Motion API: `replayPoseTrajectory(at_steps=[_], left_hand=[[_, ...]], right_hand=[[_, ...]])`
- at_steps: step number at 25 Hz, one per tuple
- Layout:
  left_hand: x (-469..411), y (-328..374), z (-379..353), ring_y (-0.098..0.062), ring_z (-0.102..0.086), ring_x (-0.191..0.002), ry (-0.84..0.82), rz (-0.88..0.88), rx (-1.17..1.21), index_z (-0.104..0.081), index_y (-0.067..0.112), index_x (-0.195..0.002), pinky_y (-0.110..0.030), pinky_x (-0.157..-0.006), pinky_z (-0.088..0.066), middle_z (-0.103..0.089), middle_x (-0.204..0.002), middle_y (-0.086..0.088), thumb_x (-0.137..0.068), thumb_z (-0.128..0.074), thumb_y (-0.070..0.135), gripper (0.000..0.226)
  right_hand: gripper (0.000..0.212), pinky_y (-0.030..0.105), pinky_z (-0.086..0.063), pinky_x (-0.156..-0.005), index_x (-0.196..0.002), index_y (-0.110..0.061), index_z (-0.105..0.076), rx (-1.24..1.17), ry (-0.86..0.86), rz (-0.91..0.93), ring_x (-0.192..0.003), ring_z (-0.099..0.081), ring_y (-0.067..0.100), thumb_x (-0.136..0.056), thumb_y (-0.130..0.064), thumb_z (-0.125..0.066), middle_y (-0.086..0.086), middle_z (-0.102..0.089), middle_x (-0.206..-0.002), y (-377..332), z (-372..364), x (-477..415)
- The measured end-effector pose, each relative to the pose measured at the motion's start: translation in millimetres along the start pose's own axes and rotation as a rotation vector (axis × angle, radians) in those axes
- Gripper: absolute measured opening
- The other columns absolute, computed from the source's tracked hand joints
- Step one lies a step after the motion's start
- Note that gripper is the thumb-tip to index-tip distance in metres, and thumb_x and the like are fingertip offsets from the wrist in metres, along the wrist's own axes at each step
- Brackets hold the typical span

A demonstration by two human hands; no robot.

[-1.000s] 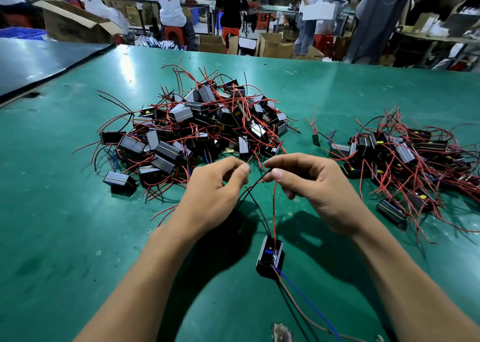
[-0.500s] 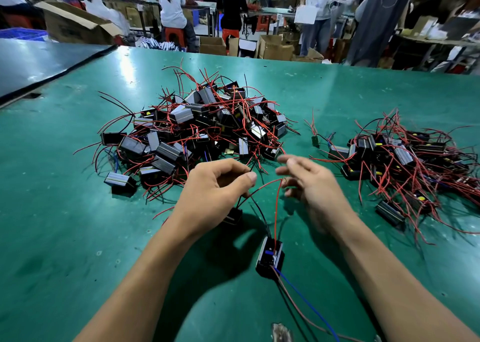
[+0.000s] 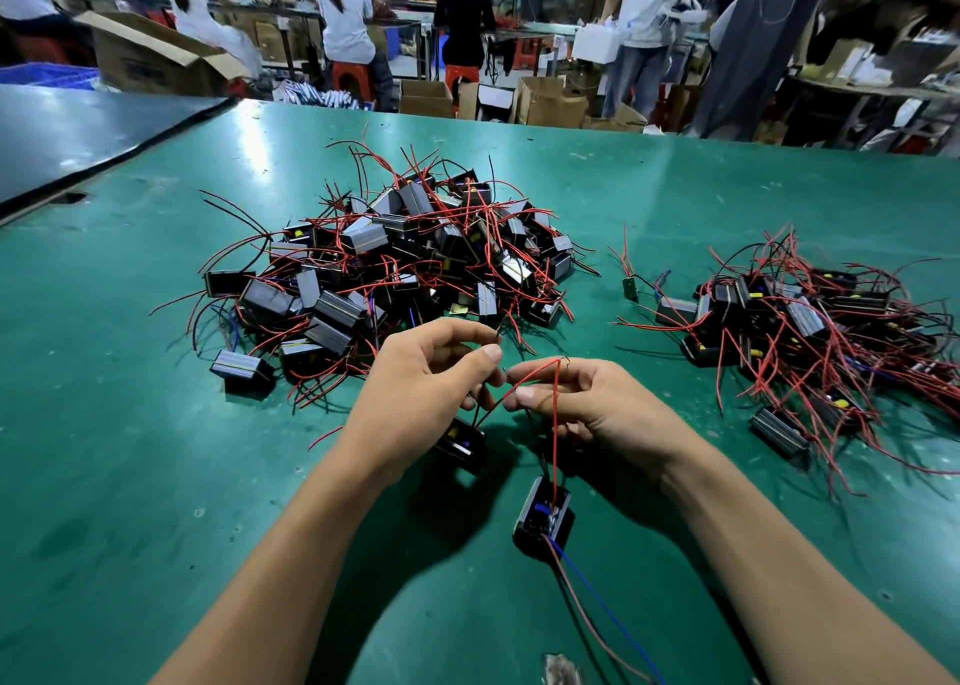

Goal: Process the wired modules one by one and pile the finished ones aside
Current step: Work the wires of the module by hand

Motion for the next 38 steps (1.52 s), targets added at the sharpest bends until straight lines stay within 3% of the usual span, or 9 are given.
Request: replayPoseTrajectory(at_steps=[6, 11, 15, 20, 25, 31, 34, 38], left_hand=[[-2, -2, -2, -0.02, -0.068, -0.059, 0.0, 0.065, 0.019, -0.067, 0.016, -0.104, -0.024, -0.059, -0.053, -0.074, -0.077, -0.006, -0.093, -0.063, 0.01, 0.012], [-6, -3, -3, -0.018, -0.065, -0.052, 0.067, 0.103, -0.072, -0.072, 0.02, -0.096, -0.038, -0.06, -0.055, -0.073, -0.074, -0.002, -0.092, -0.064, 0.011, 0.013], [-6, -4, -4, -0.014, -0.059, -0.046, 0.038, 0.12, -0.065, -0.074, 0.021, -0.088, -0.027, -0.051, -0.048, -0.068, -0.064, 0.006, -0.088, -0.07, 0.012, 0.009], [-6, -3, -4, -0.007, -0.06, -0.05, 0.061, 0.109, -0.026, -0.075, 0.013, -0.087, -0.015, -0.048, -0.045, -0.072, -0.067, 0.0, -0.083, -0.075, 0.009, 0.005], [-6, -2, -5, -0.013, -0.055, -0.045, 0.062, 0.145, 0.078, -0.072, 0.003, -0.089, -0.014, -0.044, -0.041, -0.07, -0.065, -0.009, -0.081, -0.075, 0.002, 0.009], [-5, 0, -5, -0.014, -0.053, -0.052, -0.012, 0.171, 0.12, -0.057, 0.006, -0.104, -0.02, -0.049, -0.046, -0.075, -0.08, -0.01, -0.083, -0.076, 0.007, 0.029], [-4, 1, -7, -0.011, -0.054, -0.053, -0.041, 0.156, 0.111, -0.056, 0.003, -0.103, -0.02, -0.05, -0.046, -0.075, -0.08, -0.012, -0.082, -0.076, 0.005, 0.029], [-3, 1, -7, -0.018, -0.052, -0.055, -0.092, 0.172, 0.103, -0.056, 0.003, -0.101, -0.024, -0.053, -0.047, -0.072, -0.074, -0.015, -0.083, -0.075, 0.005, 0.026]], right_hand=[[0.024, 0.014, -0.049, -0.065, -0.098, -0.029, -0.078, -0.009, -0.048, 0.161, -0.081, -0.063, 0.002, -0.075, -0.027, -0.083, -0.006, -0.075, -0.094, 2, -1, -5], [0.03, 0.016, -0.051, -0.063, -0.1, -0.026, -0.077, -0.024, -0.058, 0.247, -0.075, -0.063, 0.001, -0.071, -0.031, -0.084, -0.007, -0.074, -0.092, 7, -5, -9], [0.033, 0.017, -0.051, -0.063, -0.106, -0.023, -0.075, -0.017, -0.015, 0.297, -0.075, -0.063, 0.001, -0.075, -0.029, -0.084, -0.008, -0.073, -0.094, 5, -1, -9], [0.028, 0.017, -0.05, -0.065, -0.108, -0.021, -0.076, 0.024, 0.029, 0.311, -0.073, -0.061, 0.003, -0.081, -0.026, -0.08, -0.007, -0.073, -0.094, 6, -2, -7], [0.017, 0.018, -0.049, -0.061, -0.1, -0.02, -0.076, 0.062, 0.109, 0.373, -0.063, -0.057, 0.007, -0.084, -0.024, -0.078, -0.006, -0.071, -0.083, 0, -2, -3], [0.019, 0.017, -0.041, -0.055, -0.103, -0.028, -0.075, 0.188, 0.126, 0.479, -0.058, -0.046, 0.007, -0.088, -0.017, -0.074, -0.006, -0.062, -0.08, -10, -2, 2], [0.016, 0.013, -0.031, -0.051, -0.106, -0.021, -0.075, 0.298, 0.099, 0.511, -0.051, -0.036, 0.0, -0.095, -0.013, -0.066, -0.019, -0.054, -0.061, -14, -2, 5], [0.016, 0.003, -0.032, -0.051, -0.11, -0.007, -0.071, 0.366, 0.038, 0.536, -0.045, -0.041, -0.005, -0.098, -0.006, -0.06, -0.03, -0.055, -0.057, -17, -4, 9]])
Point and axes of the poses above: each hand's wrist, its own x-axis away from the middle knuckle, its own z-axis out of the back of the hand, y = z × x, the point moved 3 cm from there along -x, towards the middle knuckle
